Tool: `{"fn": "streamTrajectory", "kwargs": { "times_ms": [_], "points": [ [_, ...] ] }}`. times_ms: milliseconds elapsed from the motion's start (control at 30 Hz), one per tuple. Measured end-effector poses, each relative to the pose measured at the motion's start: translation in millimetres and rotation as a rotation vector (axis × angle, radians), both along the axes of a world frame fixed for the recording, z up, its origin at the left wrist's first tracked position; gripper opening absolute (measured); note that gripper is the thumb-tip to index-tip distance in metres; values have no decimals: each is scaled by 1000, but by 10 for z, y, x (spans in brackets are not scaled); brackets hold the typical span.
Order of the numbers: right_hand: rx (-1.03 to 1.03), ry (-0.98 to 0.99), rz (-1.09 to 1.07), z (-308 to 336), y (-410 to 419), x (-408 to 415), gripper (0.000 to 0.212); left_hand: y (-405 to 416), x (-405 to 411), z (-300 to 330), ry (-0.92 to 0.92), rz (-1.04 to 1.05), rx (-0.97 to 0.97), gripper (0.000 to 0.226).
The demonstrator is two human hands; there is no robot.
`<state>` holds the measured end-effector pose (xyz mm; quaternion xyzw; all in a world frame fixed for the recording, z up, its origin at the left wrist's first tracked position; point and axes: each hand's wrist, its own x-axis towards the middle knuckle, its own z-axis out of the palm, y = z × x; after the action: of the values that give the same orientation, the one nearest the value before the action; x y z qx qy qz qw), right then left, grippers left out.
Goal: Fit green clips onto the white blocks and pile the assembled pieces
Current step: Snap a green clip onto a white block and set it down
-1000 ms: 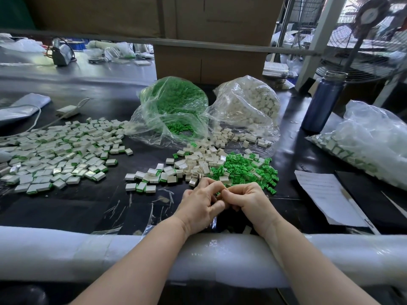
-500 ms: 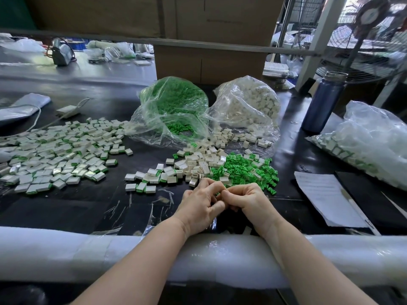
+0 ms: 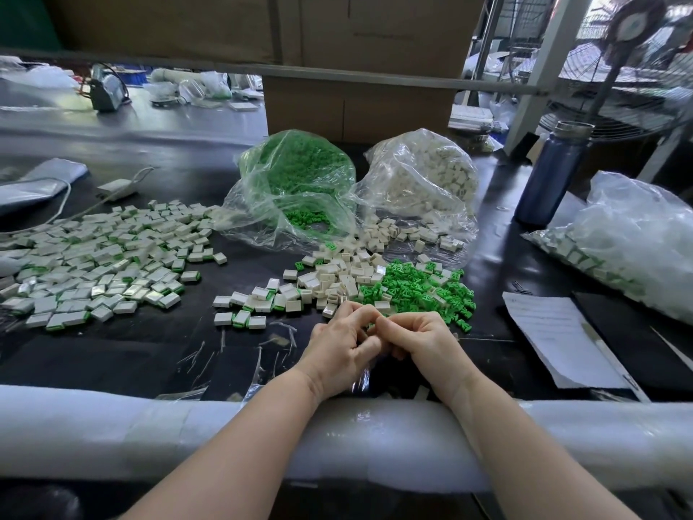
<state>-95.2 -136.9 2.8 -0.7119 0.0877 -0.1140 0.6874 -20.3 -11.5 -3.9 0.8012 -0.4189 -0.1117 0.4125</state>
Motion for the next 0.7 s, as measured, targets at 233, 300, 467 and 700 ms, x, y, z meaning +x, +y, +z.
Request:
{"fn": "streamTrajectory", "kwargs": {
  "times_ms": [233, 300, 467, 700],
  "points": [
    [-2, 2, -74, -10, -12, 11, 14, -6, 34, 19, 194, 126, -245, 5],
    [-44, 8, -68, -16, -10, 6, 20, -12, 31, 29, 285, 125, -280, 5],
    [-146, 5, -141, -33, -1, 21, 6, -3, 12, 49, 378, 110, -351, 10],
    [-311, 20, -183, -78, -3, 44, 17, 4, 26, 27, 377, 140, -371, 9]
  ]
}}
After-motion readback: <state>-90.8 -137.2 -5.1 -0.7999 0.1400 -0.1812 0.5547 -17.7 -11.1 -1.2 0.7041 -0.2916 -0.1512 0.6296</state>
